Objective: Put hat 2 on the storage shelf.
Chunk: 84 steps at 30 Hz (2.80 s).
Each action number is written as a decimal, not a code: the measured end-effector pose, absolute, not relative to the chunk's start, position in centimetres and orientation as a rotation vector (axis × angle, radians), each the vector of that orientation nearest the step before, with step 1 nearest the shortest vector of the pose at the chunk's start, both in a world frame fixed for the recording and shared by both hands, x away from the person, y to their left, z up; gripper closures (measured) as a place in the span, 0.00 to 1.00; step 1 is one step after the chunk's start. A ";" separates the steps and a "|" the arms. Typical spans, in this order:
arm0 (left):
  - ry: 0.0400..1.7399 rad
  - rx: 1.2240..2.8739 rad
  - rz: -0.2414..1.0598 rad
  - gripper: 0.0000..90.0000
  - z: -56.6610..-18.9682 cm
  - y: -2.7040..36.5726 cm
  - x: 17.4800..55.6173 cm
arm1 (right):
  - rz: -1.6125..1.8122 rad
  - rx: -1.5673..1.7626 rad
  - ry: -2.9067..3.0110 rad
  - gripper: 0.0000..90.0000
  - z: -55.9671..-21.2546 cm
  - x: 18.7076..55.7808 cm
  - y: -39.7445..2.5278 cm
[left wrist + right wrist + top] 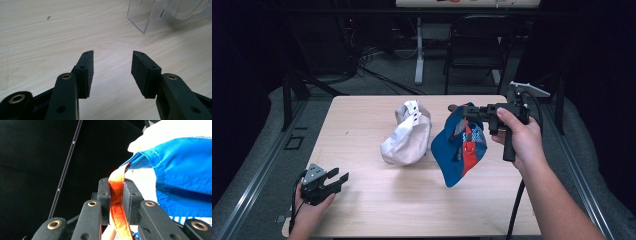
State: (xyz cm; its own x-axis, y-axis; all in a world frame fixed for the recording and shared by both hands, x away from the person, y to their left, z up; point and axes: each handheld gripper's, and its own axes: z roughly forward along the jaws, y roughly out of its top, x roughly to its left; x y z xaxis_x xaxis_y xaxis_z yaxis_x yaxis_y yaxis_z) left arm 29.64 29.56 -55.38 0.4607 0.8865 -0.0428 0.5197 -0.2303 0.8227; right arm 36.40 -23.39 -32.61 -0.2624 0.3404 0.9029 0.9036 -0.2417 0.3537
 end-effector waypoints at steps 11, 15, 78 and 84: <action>1.181 1.895 0.566 0.59 -55.4 29.5 29.7 | -1.568 -1.595 -1.498 0.87 -31.3 38.4 -24.5; 1.181 1.894 0.565 0.59 -55.4 29.6 29.7 | -1.580 -1.631 -1.479 0.87 -31.0 39.3 -24.5; 1.170 1.897 0.568 0.59 -55.4 29.5 30.0 | -1.469 -1.836 -1.487 0.86 -37.5 42.3 -22.4; 1.170 1.899 0.568 0.59 -55.4 29.4 30.0 | -1.469 -1.835 -1.493 0.86 -37.3 42.1 -22.7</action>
State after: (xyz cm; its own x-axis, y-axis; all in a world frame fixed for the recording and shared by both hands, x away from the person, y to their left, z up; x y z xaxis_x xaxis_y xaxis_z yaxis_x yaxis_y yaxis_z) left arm 29.99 29.43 -55.43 0.4673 0.8832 -0.0389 0.5157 -0.2366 0.8234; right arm 42.06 -22.71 -37.34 -0.0958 0.5003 0.8605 0.8688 -0.3798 0.3176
